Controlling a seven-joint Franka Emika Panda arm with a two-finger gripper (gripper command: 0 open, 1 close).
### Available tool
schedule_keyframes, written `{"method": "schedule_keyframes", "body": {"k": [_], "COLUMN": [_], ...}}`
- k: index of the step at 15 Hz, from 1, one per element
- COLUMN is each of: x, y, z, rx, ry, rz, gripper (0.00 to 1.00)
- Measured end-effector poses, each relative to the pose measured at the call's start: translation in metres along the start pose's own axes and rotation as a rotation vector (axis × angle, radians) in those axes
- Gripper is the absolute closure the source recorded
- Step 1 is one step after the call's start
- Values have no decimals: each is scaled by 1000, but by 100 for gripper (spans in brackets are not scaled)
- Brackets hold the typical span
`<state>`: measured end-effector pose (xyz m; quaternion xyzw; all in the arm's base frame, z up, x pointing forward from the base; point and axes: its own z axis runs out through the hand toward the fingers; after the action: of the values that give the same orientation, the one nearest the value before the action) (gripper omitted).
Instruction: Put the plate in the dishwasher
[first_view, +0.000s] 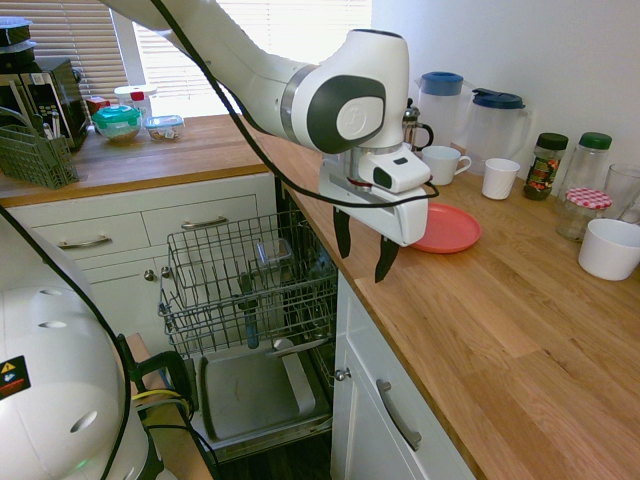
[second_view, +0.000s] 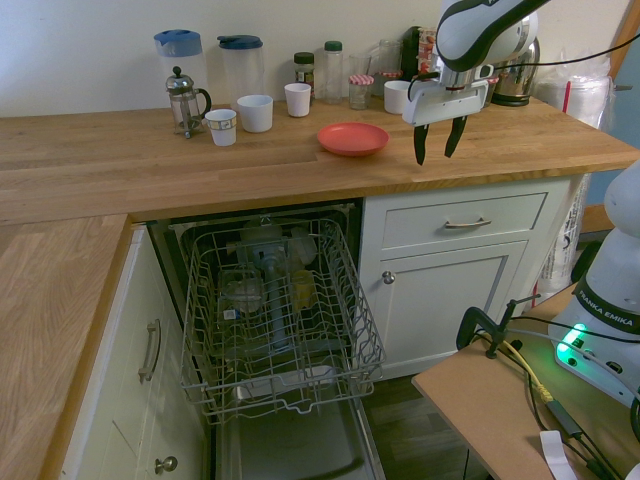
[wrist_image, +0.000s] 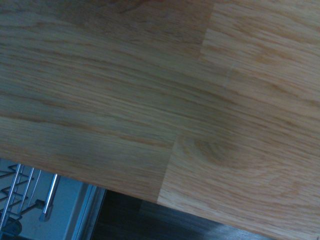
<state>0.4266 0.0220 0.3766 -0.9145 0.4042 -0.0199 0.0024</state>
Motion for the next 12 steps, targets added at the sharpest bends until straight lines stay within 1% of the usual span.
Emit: {"method": "schedule_keyframes", "body": {"k": [3,7,9,12], "x": [0,14,23,39], "y": [-3,-24,-34,-39], "z": [-1,-22,-25,-18], "rx": [4,57,86,121], "ry": [5,21,-1,-28], "rz": [10,29,59,126], "gripper": [0,0,0,0]}}
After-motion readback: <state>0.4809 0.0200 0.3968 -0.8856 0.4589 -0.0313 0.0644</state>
